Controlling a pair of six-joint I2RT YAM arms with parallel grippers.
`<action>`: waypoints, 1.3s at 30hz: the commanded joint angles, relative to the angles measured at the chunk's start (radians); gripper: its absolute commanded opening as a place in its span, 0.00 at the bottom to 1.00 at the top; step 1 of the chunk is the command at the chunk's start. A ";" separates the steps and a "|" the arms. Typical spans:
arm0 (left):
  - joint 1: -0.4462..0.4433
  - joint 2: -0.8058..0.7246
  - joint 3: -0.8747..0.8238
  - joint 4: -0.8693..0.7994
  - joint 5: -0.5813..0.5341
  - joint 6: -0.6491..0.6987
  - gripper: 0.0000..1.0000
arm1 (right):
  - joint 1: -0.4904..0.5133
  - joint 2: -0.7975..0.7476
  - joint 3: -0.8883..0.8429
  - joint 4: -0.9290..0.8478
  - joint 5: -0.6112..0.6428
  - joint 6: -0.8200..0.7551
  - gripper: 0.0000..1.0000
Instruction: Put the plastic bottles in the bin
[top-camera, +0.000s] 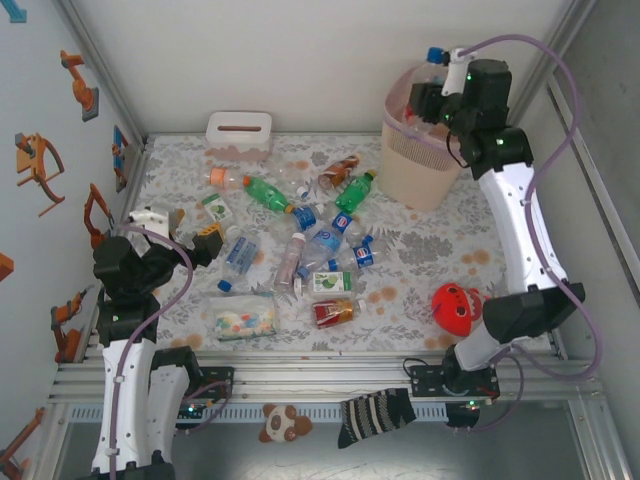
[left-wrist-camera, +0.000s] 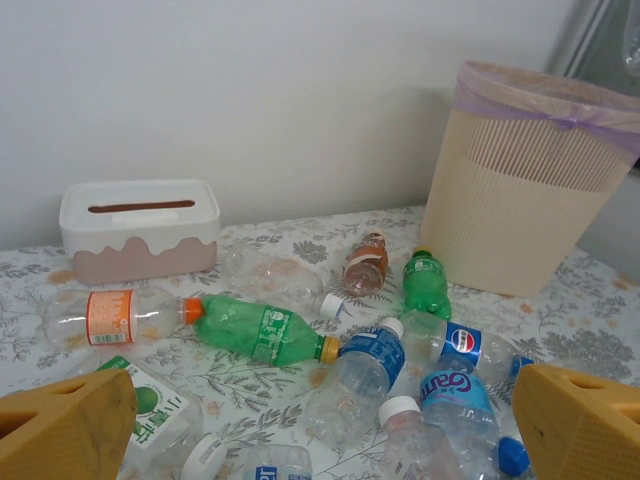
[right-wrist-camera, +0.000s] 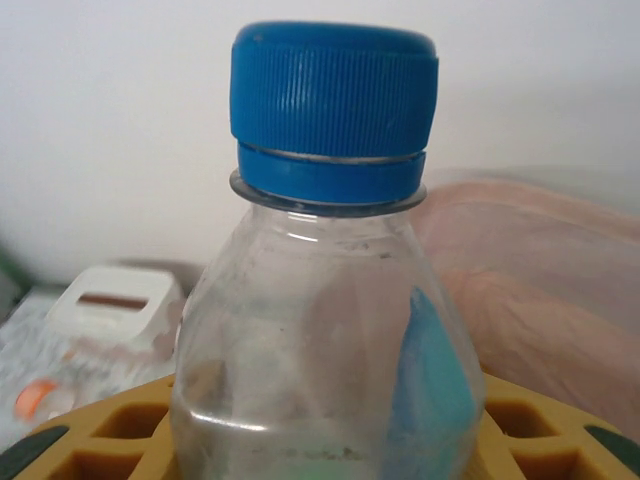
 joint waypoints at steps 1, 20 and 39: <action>0.008 -0.003 0.026 0.020 0.010 -0.010 0.96 | -0.063 0.065 0.081 0.001 0.061 0.182 0.37; 0.011 -0.008 0.031 -0.011 -0.021 0.013 0.96 | -0.168 0.489 0.448 -0.286 0.068 0.254 0.34; 0.011 -0.014 0.032 -0.017 -0.026 0.016 0.96 | -0.170 0.741 0.534 -0.381 0.001 0.259 0.32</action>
